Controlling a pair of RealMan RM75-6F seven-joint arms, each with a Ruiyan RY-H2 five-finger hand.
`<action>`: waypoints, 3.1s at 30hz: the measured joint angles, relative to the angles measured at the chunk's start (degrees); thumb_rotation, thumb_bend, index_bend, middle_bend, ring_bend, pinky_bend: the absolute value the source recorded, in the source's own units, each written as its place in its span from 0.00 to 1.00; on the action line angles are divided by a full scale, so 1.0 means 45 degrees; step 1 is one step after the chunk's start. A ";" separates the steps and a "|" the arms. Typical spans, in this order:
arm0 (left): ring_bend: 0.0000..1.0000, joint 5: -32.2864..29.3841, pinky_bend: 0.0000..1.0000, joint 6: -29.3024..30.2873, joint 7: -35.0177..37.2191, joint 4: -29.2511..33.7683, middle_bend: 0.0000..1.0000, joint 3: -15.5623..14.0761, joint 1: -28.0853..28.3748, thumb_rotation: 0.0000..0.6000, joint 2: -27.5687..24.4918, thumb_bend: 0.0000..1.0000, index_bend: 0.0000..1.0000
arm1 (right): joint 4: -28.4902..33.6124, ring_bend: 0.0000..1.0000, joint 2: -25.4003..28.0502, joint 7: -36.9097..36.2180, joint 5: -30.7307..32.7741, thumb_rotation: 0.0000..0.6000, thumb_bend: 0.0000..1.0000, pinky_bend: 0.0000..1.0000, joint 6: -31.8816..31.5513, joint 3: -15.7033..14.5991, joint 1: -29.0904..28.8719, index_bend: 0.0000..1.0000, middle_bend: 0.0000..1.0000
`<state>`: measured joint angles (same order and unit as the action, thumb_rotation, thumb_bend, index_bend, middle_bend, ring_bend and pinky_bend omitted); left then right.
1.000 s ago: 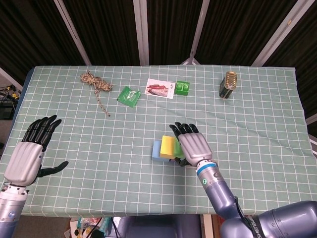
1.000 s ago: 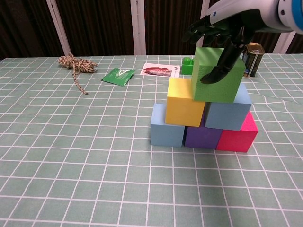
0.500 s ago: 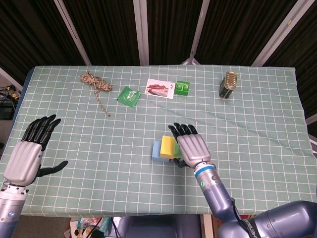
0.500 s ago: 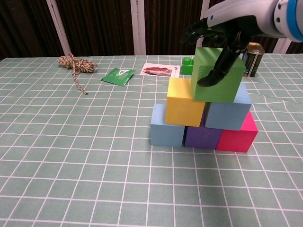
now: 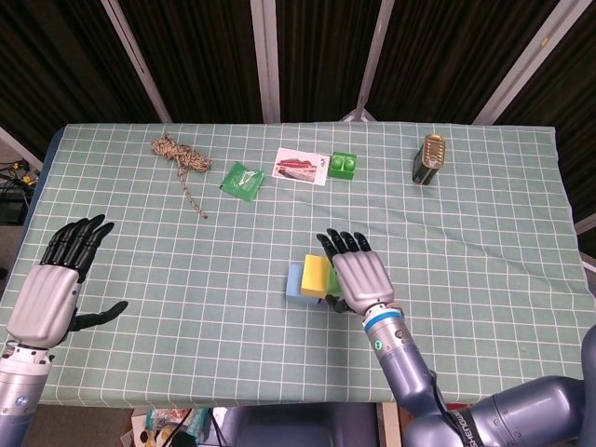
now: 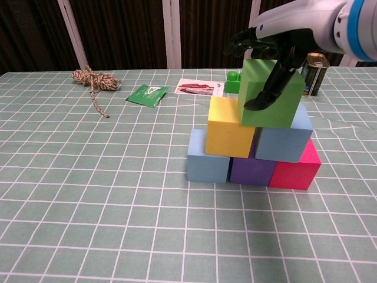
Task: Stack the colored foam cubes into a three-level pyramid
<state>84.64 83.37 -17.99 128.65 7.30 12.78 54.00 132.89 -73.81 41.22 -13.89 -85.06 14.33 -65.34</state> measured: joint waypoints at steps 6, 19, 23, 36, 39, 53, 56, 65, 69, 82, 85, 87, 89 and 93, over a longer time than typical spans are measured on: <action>0.00 -0.0046 0.00 -0.0014 0.0001 -0.0018 0.01 0.0004 0.0011 1.00 0.0023 0.03 0.00 | -0.0230 0.00 -0.0213 0.0038 -0.0171 1.00 0.31 0.00 -0.0034 0.0061 0.0162 0.00 0.00; 0.00 -0.0102 0.00 -0.0034 0.0001 -0.0024 0.01 0.0017 0.0032 1.00 0.0028 0.03 0.00 | -0.0413 0.00 -0.0518 0.0185 -0.0246 1.00 0.31 0.00 -0.0050 0.0314 0.0325 0.00 0.00; 0.00 -0.0085 0.00 -0.0032 0.0012 -0.0023 0.01 0.0011 0.0031 1.00 0.0026 0.03 0.00 | -0.0517 0.00 -0.0623 0.0256 -0.0306 1.00 0.31 0.00 -0.0126 0.0375 0.0370 0.00 0.00; 0.00 -0.0060 0.00 -0.0054 -0.0017 -0.0018 0.01 -0.0017 0.0035 1.00 0.0042 0.03 0.00 | -0.0677 0.00 -0.0777 0.0456 -0.0269 1.00 0.31 0.00 -0.0201 0.0571 0.0529 0.00 0.00; 0.00 -0.0069 0.00 -0.0060 -0.0025 -0.0015 0.01 -0.0019 0.0040 1.00 0.0049 0.03 0.00 | -0.0666 0.00 -0.0813 0.0489 -0.0273 1.00 0.31 0.00 -0.0224 0.0629 0.0561 0.00 0.00; 0.00 -0.0088 0.00 -0.0063 -0.0049 -0.0024 0.01 -0.0023 0.0045 1.00 0.0053 0.03 0.00 | -0.0196 0.00 -0.0687 0.0691 -0.0067 1.00 0.31 0.00 -0.0090 0.0835 0.0656 0.00 0.00; 0.00 -0.0093 0.00 -0.0042 -0.0040 -0.0026 0.01 -0.0013 0.0039 1.00 0.0048 0.03 0.00 | -0.0094 0.00 -0.0654 0.0711 -0.0094 1.00 0.31 0.00 -0.0093 0.0833 0.0681 0.00 0.00; 0.00 -0.0075 0.00 -0.0030 -0.0054 -0.0047 0.01 -0.0023 0.0032 1.00 0.0055 0.03 0.00 | 0.0455 0.00 -0.0277 0.0755 -0.0461 1.00 0.31 0.00 -0.0040 0.0669 0.0881 0.00 0.00; 0.00 -0.0027 0.00 -0.0002 -0.0073 -0.0031 0.01 -0.0033 0.0017 1.00 0.0055 0.03 0.00 | 0.0464 0.00 0.0017 0.0615 -0.0585 1.00 0.31 0.00 0.0267 0.0677 0.0994 0.00 0.00; 0.00 0.0082 0.00 0.0068 -0.0109 0.0018 0.01 -0.0049 -0.0026 1.00 0.0041 0.03 0.00 | 0.0467 0.00 0.1786 0.0683 -0.0306 1.00 0.31 0.00 0.1522 0.0522 0.1244 0.00 0.00; 0.00 0.0123 0.00 0.0065 -0.0131 0.0048 0.01 -0.0056 -0.0024 1.00 0.0044 0.03 0.00 | 0.0467 0.00 0.2255 0.0647 -0.0203 1.00 0.31 0.00 0.1966 0.0461 0.1299 0.00 0.00; 0.00 0.0164 0.00 0.0100 -0.0141 0.0067 0.01 -0.0055 -0.0036 1.00 0.0046 0.03 0.00 | 0.0467 0.00 0.2533 0.0632 -0.0038 1.00 0.31 0.00 0.2259 0.0415 0.1310 0.00 0.00; 0.00 0.0157 0.00 0.0107 -0.0129 0.0078 0.01 -0.0055 -0.0045 1.00 0.0042 0.03 0.00 | 0.0468 0.00 0.2720 0.0581 0.0194 1.00 0.31 0.00 0.2556 0.0402 0.1299 0.00 0.00; 0.00 0.0174 0.00 0.0070 -0.0124 0.0087 0.01 -0.0074 -0.0042 1.00 0.0024 0.03 0.00 | 0.0468 0.00 0.3088 0.0451 0.0780 1.00 0.31 0.00 0.3259 0.0440 0.1191 0.00 0.00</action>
<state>85.42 83.69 -18.55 129.05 6.97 12.59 54.11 134.99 -59.92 43.25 -10.38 -70.40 16.31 -59.98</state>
